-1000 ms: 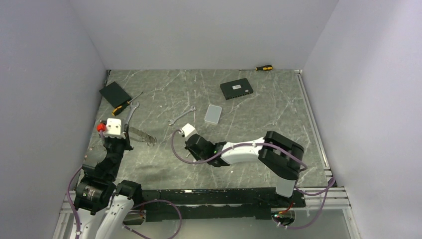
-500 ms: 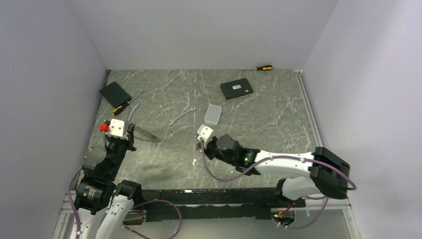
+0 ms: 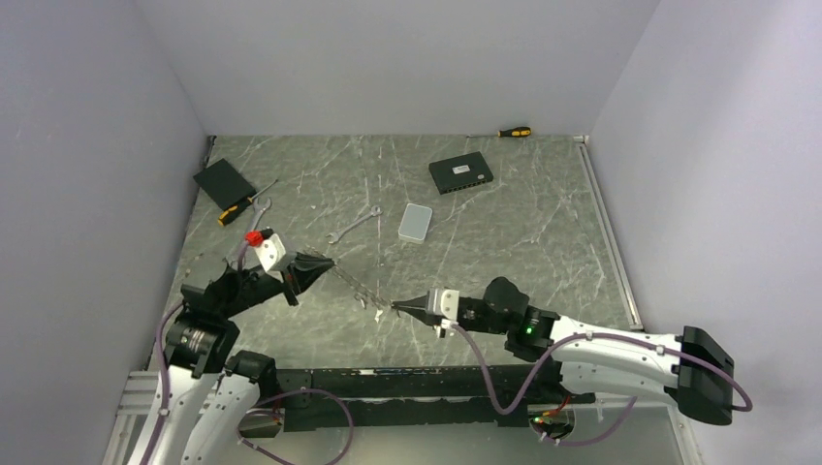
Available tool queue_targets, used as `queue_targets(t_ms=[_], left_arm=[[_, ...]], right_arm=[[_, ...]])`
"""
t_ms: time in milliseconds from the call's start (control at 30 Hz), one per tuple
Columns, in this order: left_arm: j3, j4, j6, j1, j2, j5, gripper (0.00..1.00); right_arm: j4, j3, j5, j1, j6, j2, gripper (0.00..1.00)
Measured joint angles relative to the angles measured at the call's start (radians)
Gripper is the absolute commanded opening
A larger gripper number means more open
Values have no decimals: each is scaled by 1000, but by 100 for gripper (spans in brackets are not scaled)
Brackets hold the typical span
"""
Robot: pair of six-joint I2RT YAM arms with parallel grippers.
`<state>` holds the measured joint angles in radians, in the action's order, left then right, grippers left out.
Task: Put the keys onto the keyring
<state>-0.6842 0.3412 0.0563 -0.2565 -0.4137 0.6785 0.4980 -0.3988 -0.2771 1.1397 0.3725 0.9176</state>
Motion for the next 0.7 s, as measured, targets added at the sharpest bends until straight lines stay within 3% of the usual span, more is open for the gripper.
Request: queue_targets(t_ms=[233, 700], left_arm=[[3, -92, -55, 0, -138, 317, 0], [25, -201, -130, -35, -185, 498, 0]], right_arm=[[-73, -10, -72, 0, 26, -94, 0], [-140, -81, -30, 0, 43, -124, 0]])
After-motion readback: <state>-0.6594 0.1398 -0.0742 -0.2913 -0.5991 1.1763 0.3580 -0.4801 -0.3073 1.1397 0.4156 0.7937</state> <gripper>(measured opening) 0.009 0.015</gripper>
